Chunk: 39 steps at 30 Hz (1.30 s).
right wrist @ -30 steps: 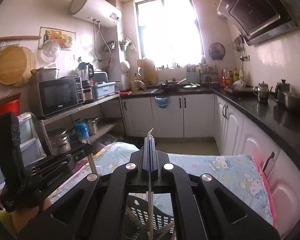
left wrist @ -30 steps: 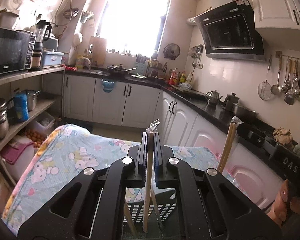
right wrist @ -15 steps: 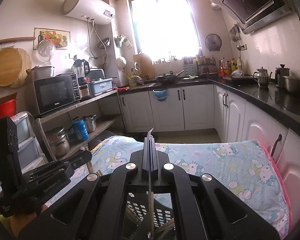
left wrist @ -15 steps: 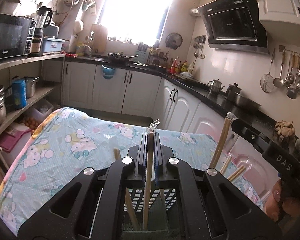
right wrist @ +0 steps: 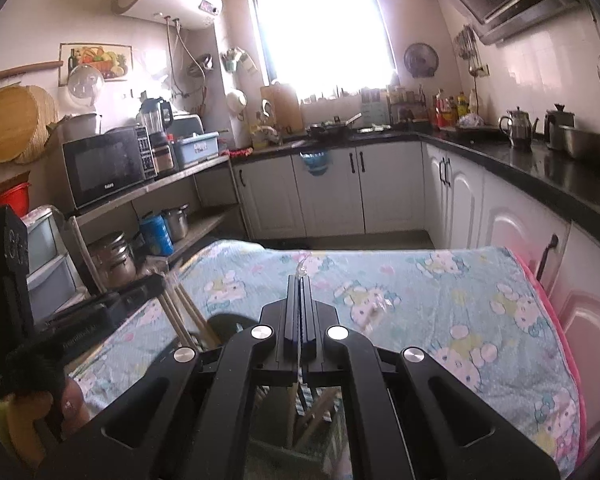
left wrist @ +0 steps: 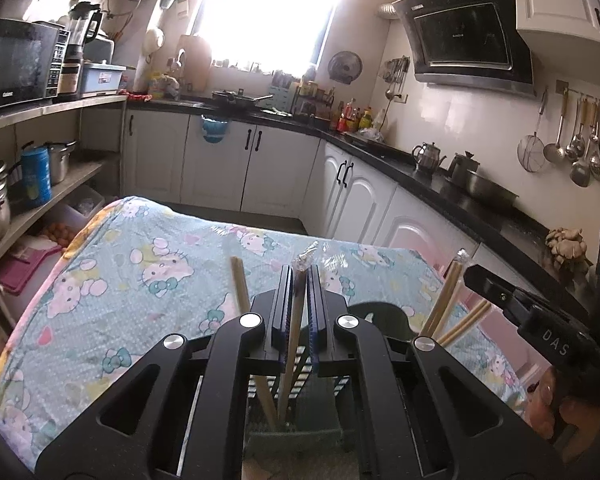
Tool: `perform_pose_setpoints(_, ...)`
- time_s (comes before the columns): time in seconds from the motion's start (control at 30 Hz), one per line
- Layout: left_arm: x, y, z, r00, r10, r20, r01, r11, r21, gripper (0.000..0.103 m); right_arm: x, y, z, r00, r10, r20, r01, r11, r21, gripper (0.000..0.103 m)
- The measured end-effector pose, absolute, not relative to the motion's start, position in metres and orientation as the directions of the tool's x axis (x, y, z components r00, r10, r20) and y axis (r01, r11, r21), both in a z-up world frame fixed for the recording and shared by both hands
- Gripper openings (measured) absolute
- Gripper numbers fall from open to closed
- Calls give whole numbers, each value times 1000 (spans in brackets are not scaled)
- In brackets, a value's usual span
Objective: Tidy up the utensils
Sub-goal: 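Lower the chopsticks into the caddy and open both tools, then move both tools back over the chopsticks lying on the cloth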
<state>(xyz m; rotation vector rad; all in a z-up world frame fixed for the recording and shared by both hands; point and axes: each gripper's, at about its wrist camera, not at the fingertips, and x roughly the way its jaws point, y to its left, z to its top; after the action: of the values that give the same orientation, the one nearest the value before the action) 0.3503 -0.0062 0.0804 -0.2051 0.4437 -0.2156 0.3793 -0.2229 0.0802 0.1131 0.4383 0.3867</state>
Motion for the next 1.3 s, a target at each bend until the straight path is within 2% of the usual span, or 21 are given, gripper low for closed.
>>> perform_pose_setpoints(0.13,346,-4,77,868,-241,-434,151,961,-232,11,374,-227,74,817,386,-429,-328,922,204,1)
perform_pose_setpoints(0.2,344,-3,76,864,-241,-443,151,961,-230,19,369,-229,74,815,383,-434,-325,923,203,2)
perform_pose_setpoints(0.27,341,-2,75,861,-239,-450,150,963,-224,20,365,-230,73,812,384,-440,-328,923,202,3)
perform_pose_setpoints(0.43,332,-1,75,854,-236,-465,150,965,-215,24,357,-233,72,796,385,-467,-322,923,213,18)
perform_pose_setpoints(0.63,322,-1,76,849,-238,-473,154,966,-210,35,345,-234,74,791,382,-478,-326,924,199,25)
perform_pose_setpoints(0.87,304,5,79,849,-227,-477,137,967,-215,54,330,-240,80,795,376,-476,-321,927,196,30)
perform_pose_setpoints(0.97,293,10,80,850,-216,-481,124,969,-216,58,324,-243,81,796,381,-470,-322,925,204,41)
perform_pose_setpoints(1.1,276,15,80,857,-187,-480,99,974,-204,72,310,-244,81,798,377,-471,-331,926,180,52)
perform_pose_setpoints(1.13,272,16,80,859,-182,-478,94,975,-203,73,306,-243,80,800,373,-471,-334,928,169,56)
perform_pose_setpoints(1.23,260,21,76,858,-173,-483,79,975,-210,78,297,-242,76,798,369,-477,-340,928,149,61)
perform_pose_setpoints(1.3,253,22,73,857,-171,-486,70,973,-219,87,290,-242,72,791,373,-485,-344,927,151,64)
